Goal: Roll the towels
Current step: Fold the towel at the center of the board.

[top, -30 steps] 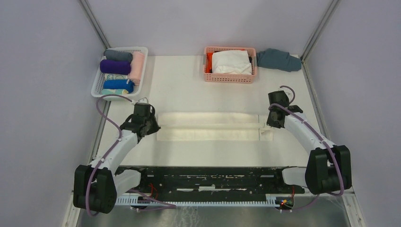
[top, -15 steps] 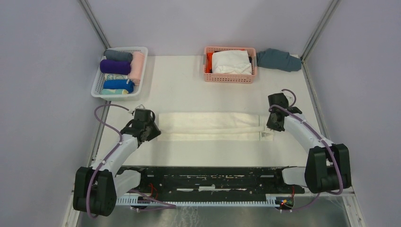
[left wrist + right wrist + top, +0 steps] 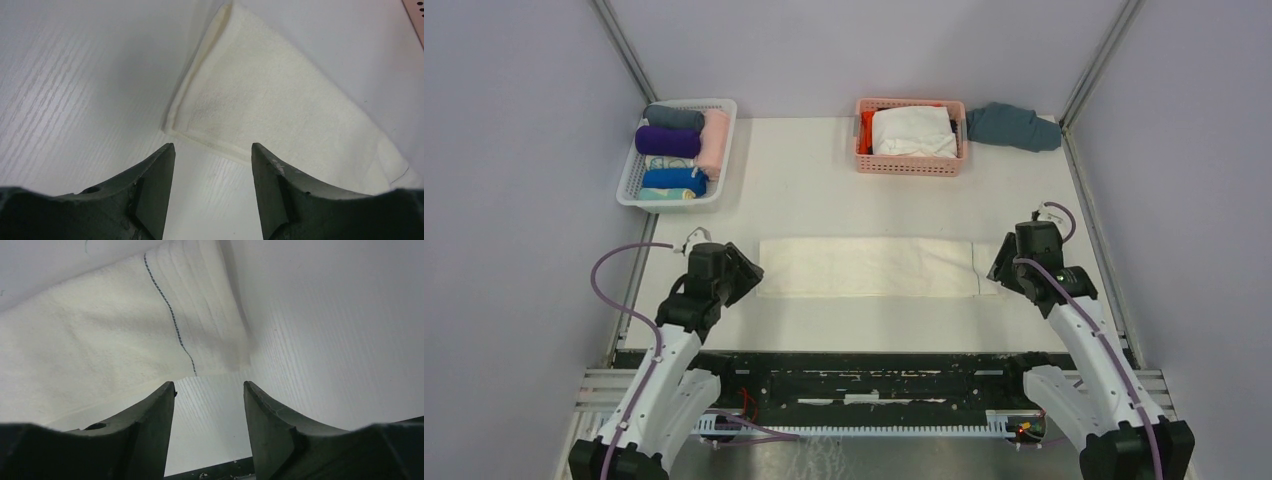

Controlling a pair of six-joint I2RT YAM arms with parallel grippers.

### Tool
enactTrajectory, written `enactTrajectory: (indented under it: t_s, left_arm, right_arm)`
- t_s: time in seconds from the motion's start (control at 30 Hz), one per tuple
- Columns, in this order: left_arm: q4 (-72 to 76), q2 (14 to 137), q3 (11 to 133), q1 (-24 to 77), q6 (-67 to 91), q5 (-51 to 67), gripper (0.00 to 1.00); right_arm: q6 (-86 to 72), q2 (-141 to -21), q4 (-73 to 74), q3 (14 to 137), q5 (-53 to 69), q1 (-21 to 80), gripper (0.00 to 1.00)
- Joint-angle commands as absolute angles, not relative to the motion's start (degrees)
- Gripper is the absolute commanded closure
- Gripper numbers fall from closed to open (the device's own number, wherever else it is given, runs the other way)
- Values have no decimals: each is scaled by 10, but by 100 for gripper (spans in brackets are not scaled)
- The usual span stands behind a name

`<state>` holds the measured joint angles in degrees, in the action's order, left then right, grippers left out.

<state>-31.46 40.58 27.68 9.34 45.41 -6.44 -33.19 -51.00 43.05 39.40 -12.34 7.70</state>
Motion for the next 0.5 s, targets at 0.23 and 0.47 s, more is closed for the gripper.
enactTrajectory:
  t_s: [0.23,0.47]
  left_arm:
    - [-245,498,278,92,458,-73,39]
    - [-216,551,281,92,446,-97,49]
  right_arm:
    - [-324,-545,351,393,-77,74,39]
    - [-336,-607,295,386,-39,74,43]
